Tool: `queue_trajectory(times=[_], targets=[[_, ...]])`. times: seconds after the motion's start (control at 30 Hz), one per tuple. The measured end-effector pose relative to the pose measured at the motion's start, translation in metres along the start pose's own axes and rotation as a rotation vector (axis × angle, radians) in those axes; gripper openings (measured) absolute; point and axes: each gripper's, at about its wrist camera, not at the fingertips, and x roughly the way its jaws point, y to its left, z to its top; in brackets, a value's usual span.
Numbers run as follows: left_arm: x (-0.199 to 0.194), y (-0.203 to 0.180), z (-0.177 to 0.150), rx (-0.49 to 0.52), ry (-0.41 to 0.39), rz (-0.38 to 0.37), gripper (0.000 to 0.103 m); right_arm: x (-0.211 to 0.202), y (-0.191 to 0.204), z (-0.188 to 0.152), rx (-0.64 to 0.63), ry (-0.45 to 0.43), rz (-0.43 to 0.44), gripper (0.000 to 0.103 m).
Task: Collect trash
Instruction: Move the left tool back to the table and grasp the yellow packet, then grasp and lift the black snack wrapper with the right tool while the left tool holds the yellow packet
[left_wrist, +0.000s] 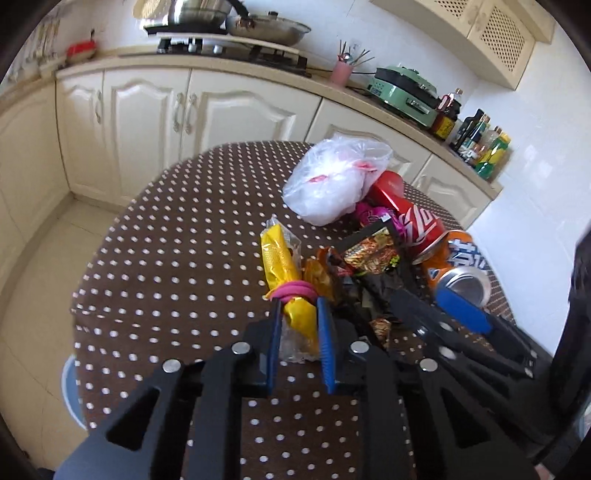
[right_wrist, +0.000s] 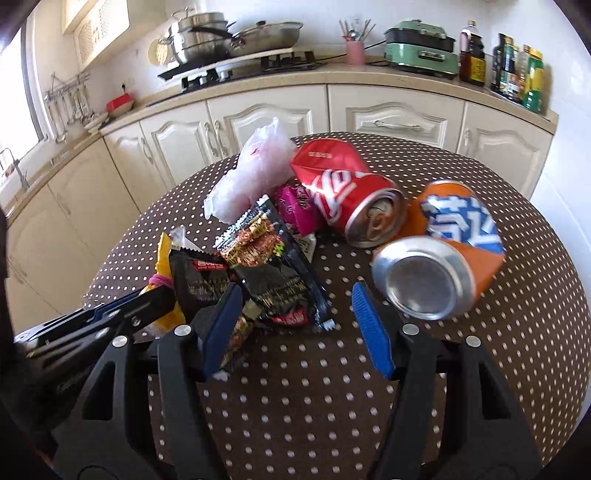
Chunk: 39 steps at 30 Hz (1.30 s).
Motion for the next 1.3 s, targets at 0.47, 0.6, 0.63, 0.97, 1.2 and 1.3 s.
queue_trajectory(times=[0.47,0.6,0.63,0.97,1.2,1.3], targets=[[-0.036,0.022,-0.002,-0.031,-0.073,-0.007,0.016,0.028,0.004,0.011,-0.036,0.087,0.052,0.042],[-0.043,0.026,-0.002,-0.037,-0.083,-0.007,0.016,0.021,0.005,0.007,-0.048,0.066,0.04,0.029],[-0.045,0.026,-0.002,-0.038,-0.085,-0.006,0.016,0.02,0.006,0.007,-0.05,0.064,0.04,0.024],[-0.078,0.041,-0.008,-0.054,-0.135,-0.009,0.016,-0.033,0.01,0.001,-0.01,-0.086,0.02,0.02],[-0.114,0.077,-0.013,-0.101,-0.189,0.033,0.016,-0.065,0.076,0.009,-0.081,-0.162,0.138,0.02],[-0.126,0.104,-0.018,-0.134,-0.194,0.071,0.016,-0.059,0.121,0.006,-0.128,-0.141,0.237,0.02]])
